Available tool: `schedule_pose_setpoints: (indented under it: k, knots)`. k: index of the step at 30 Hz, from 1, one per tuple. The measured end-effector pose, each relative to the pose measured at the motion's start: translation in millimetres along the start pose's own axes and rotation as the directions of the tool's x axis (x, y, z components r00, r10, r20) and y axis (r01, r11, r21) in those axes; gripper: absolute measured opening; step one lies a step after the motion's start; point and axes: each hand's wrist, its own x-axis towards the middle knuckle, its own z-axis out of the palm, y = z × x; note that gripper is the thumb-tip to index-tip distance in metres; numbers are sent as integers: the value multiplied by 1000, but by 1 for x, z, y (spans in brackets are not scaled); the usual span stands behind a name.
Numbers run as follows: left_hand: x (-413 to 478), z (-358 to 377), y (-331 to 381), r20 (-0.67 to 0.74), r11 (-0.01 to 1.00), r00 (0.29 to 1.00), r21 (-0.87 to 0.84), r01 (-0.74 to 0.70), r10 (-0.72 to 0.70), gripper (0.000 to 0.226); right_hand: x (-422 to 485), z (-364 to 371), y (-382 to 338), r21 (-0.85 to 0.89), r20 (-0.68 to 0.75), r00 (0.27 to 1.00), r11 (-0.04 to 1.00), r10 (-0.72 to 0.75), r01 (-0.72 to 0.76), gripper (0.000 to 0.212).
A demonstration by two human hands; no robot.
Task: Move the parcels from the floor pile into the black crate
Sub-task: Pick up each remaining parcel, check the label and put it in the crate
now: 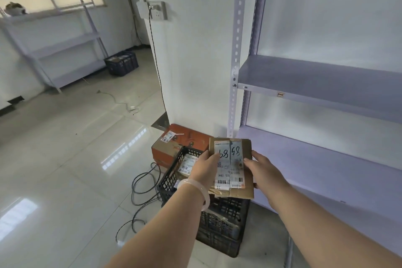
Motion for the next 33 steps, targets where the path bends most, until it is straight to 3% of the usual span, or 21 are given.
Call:
schedule_pose_setpoints:
  k: [12, 18, 24, 27, 33]
  knots:
    - [149, -21, -10, 56, 988, 987, 44, 147, -149, 17, 149, 42, 22, -35, 21, 993, 993, 118, -117, 38]
    - [229, -27, -91, 83, 962, 959, 69, 265, -270, 25, 205, 83, 112, 12, -29, 937, 937, 348, -348, 60]
    - [312, -28, -198, 50, 861, 897, 309, 404, -439, 55, 266, 135, 225, 66, -112, 807, 815, 580, -576, 58]
    - [352, -32, -239, 13, 787, 878, 449, 423, -479, 68, 299, 160, 267, 140, -106, 761, 767, 640, -626, 56]
    - [406, -37, -288, 31, 799, 885, 447, 403, -464, 70, 359, 192, 305, 140, -72, 768, 769, 637, -624, 55]
